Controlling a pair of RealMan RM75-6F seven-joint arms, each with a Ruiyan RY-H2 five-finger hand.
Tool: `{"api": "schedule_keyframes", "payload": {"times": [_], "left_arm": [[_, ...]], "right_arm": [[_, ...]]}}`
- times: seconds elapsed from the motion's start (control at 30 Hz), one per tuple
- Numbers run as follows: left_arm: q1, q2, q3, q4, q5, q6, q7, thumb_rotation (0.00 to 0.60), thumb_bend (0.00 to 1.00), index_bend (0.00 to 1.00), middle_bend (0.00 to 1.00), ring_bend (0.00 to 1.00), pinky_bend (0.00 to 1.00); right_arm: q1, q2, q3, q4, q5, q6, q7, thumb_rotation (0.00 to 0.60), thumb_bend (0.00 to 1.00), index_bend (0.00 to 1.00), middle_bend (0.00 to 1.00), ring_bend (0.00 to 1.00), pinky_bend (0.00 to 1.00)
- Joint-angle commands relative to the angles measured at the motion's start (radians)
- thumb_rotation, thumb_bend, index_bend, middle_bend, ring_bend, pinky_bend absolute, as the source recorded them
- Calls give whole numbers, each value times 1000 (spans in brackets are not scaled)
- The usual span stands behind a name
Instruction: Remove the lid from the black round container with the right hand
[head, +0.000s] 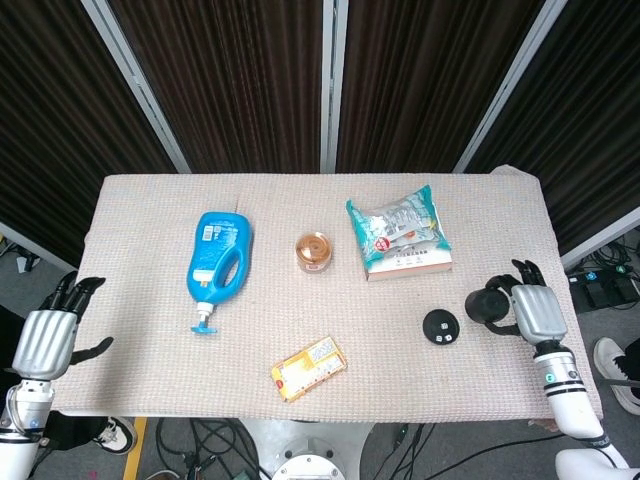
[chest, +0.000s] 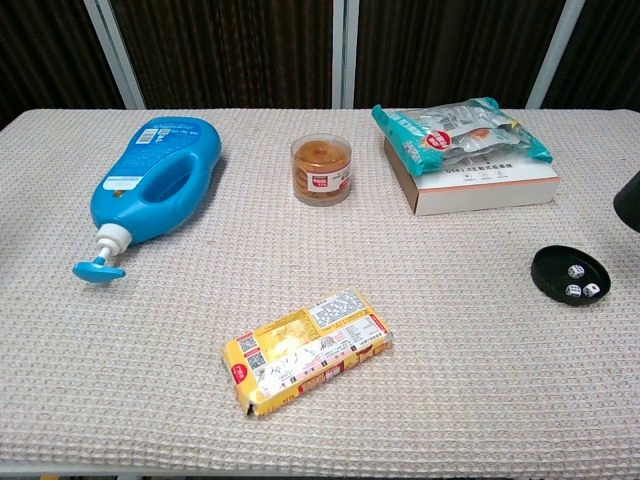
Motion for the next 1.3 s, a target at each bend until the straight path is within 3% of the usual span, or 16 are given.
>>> {"api": "schedule_keyframes", "payload": {"times": [0.03, 0.33, 0.47, 0.6, 0.73, 0.9, 1.1, 1.3], "left_arm": [[-2, 0, 0, -3, -1, -4, 5, 600, 133, 155, 154, 62, 313], [0, 3, 2, 0, -9, -8, 5, 600, 133, 155, 154, 62, 313], [1, -1, 3, 6, -8, -7, 0, 600, 133, 155, 154, 62, 313], [0, -1, 2, 7, -5, -5, -1, 600, 133, 156, 154, 62, 313], [0, 2, -1, 2, -4, 1, 0, 600, 132, 155, 154, 62, 313], [0, 9, -5, -13, -4, 5, 11, 600, 133, 155, 154, 62, 313], [-6, 19, -13, -25, -8, 5, 25, 600, 133, 155, 154, 62, 313], [-5, 23, -17, -29, -11, 9, 24, 600, 133, 155, 154, 62, 312]], "right_arm": [[-4, -16, -7, 42, 12, -28, 19, 600, 47, 416, 435, 71, 0], [14, -35, -21, 98, 42, -121, -5, 600, 0, 376, 395, 28, 0], [21, -4, -22, 58, 60, -162, -7, 600, 0, 190, 196, 0, 0], [13, 26, -13, 17, 32, -130, 23, 600, 0, 67, 109, 0, 0], [-12, 56, -5, -33, -24, -46, 56, 600, 0, 35, 84, 0, 0], [-72, 81, 12, -64, -143, 158, 131, 600, 0, 34, 75, 0, 0], [-153, 90, 29, -15, -195, 377, -20, 600, 11, 34, 55, 0, 0], [-214, 94, 9, -18, -201, 445, -78, 600, 76, 34, 51, 0, 0]]}}
